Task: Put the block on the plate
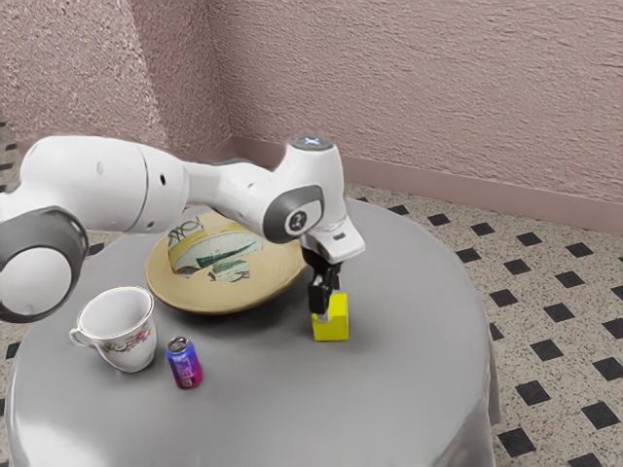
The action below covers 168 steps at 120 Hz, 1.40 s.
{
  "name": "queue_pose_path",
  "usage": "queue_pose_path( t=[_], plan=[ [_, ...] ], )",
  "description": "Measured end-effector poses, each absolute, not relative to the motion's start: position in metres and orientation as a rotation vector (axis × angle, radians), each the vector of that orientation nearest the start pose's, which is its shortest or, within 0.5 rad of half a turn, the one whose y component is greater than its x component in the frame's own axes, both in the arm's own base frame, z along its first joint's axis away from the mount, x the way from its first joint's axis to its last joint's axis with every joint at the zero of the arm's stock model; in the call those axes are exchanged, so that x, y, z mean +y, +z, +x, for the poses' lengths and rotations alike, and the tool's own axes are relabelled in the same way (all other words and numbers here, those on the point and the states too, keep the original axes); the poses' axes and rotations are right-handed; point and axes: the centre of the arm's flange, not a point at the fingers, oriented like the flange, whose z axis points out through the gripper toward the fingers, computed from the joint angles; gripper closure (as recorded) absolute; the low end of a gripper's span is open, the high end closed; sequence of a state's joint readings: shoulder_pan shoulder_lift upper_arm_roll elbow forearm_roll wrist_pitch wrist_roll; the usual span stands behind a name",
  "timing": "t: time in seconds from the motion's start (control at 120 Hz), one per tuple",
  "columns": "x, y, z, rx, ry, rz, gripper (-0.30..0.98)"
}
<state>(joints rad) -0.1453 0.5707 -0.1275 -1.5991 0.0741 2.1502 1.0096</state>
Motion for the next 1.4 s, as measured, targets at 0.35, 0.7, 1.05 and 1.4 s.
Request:
queue_pose_path(
  t=[0.35, 0.7, 1.05, 1.4],
  plan=[
    [-0.172, 0.276, 0.674, 1.896, 0.057, -2.536, 0.0],
    [-0.177, 0.265, 0.679, 1.889, 0.061, -2.549, 0.0],
    [-0.178, 0.254, 0.68, 1.882, 0.071, -2.571, 0.07],
    [-0.183, 0.265, 0.686, 1.872, 0.032, -2.569, 0.31]
  ],
)
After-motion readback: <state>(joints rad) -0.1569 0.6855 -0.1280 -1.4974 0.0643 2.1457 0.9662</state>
